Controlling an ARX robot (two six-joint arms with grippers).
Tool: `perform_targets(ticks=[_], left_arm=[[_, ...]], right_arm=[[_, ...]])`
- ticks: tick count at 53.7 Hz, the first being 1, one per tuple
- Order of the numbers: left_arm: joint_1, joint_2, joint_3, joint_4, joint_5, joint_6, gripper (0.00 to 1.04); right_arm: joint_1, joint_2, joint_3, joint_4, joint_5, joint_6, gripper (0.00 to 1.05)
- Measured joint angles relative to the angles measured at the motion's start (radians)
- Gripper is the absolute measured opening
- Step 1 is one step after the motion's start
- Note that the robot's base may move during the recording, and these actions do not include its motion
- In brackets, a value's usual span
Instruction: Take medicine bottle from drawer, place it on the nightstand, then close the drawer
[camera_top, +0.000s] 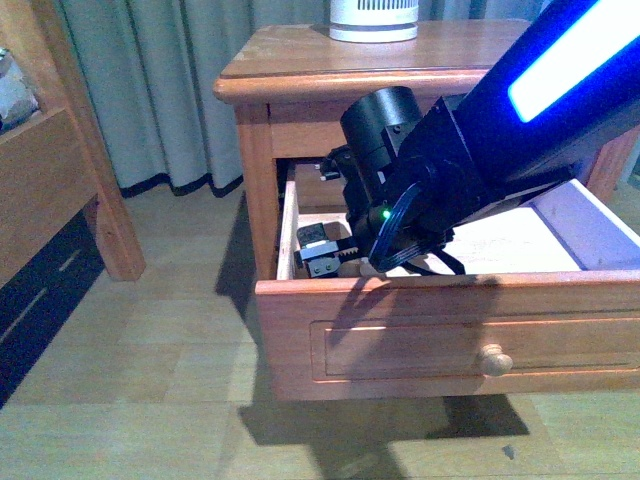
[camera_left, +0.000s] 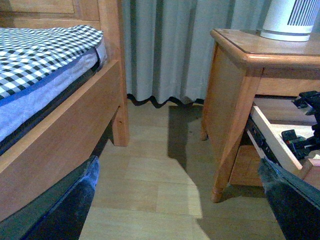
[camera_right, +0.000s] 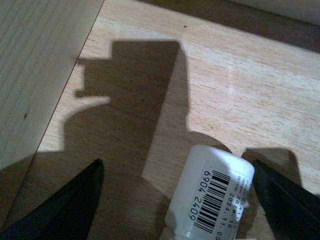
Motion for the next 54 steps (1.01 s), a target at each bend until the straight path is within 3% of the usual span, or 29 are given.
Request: perform_targets(ticks=[3,20,29,37,46,54], left_arm=[[0.000,0.000,0.000,0.000,0.000,0.000,0.98],[0.000,0.000,0.000,0.000,0.000,0.000,0.98],[0.000,0.000,0.000,0.000,0.000,0.000,0.98],[0.000,0.000,0.000,0.000,0.000,0.000,0.98],[0.000,0.000,0.000,0.000,0.000,0.000,0.98],[0.000,0.000,0.000,0.000,0.000,0.000,0.98]], right_arm=[[0.005,0.002,-0.001,0.002,0.006,0.014,0.75],[0.016,-0.080,-0.145,0.063,-0.012,0.018,0.31],[0.011,-0.236,-0.306,0.102,-0.043,0.018,0.30],[-0.060,-0.486,-0.412,0.109,-0.085,0.014,0.30],[-0.149,-0.616,-0.347,0.071,-0.130,-0.006,0.29],[-0.211,-0.611,-0.163,-0.013,-0.154,-0.035,0.29]])
